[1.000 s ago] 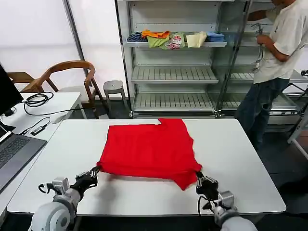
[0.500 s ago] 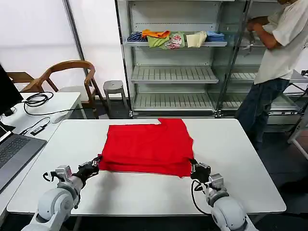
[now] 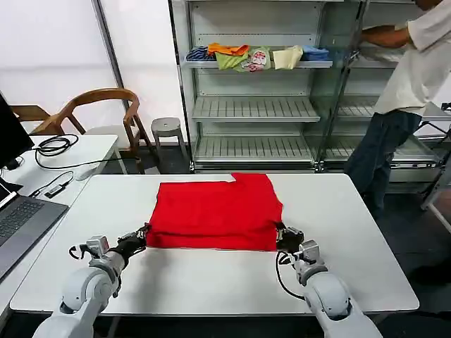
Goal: Fold and organize the clothes.
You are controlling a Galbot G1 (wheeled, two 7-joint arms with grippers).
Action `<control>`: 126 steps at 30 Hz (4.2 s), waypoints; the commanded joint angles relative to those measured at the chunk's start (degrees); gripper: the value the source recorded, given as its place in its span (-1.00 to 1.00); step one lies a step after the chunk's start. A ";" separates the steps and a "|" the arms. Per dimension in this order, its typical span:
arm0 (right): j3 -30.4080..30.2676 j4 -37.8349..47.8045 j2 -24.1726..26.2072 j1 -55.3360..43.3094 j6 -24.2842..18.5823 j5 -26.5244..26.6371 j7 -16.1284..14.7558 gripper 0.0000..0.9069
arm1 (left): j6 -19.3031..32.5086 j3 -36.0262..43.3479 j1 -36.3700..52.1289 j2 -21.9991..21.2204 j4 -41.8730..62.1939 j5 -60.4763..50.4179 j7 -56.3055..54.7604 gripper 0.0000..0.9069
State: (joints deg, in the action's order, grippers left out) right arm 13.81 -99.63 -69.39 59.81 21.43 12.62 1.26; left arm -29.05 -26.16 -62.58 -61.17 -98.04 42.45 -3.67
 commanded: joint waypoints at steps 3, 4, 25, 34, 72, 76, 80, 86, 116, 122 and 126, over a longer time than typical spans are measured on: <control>-0.21 1.86 -0.18 -1.17 -0.27 -0.43 -0.24 -1.00 | 0.42 1.30 2.91 -0.04 3.70 -0.84 0.78 -0.93; -0.22 1.96 -0.19 -1.12 -0.33 -0.54 -0.24 -1.00 | 0.45 1.54 3.58 -0.06 4.05 -0.87 0.80 -0.93; -0.15 5.60 -2.02 -3.63 -1.84 -2.74 -0.22 1.00 | 1.86 2.38 5.54 0.24 7.01 -2.14 1.46 1.00; 2.49 5.41 -1.88 -4.01 -1.83 -3.23 0.44 1.00 | 2.21 -1.15 1.94 2.18 1.63 -2.05 1.61 1.00; 5.23 -6.27 -1.40 9.83 5.31 3.71 8.30 1.00 | 0.07 0.20 -2.21 1.74 0.52 -4.31 0.07 1.00; 4.81 -6.38 -1.44 9.71 6.37 4.87 8.36 -1.00 | 0.02 0.79 -1.70 1.56 1.58 -4.99 0.01 -0.96; 4.64 -6.35 -1.47 9.32 7.99 7.89 8.41 -1.00 | -0.44 1.02 -1.81 1.64 1.68 -5.29 -0.42 -0.96; 4.10 -5.75 -1.64 9.02 8.03 8.18 8.00 -1.00 | -0.80 0.95 -1.81 1.88 1.81 -5.30 -0.45 -0.96; 6.52 -14.88 -0.59 18.12 6.18 5.21 6.53 -1.00 | -0.45 -4.50 -15.16 1.59 -11.89 -5.62 1.47 -0.96; 7.77 -18.84 -0.36 25.45 4.28 2.95 5.46 -1.00 | 0.73 -6.88 -22.67 0.87 -16.47 -6.09 1.49 -0.96; 8.27 -20.82 -0.17 28.87 3.09 1.91 4.83 -1.00 | 1.28 -8.85 -26.01 0.83 -18.88 -6.11 1.59 -0.96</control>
State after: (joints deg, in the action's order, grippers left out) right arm 21.49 -115.89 -69.75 81.11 25.85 16.03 6.46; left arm -28.60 -30.95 -77.51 -60.24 -108.47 36.25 -2.20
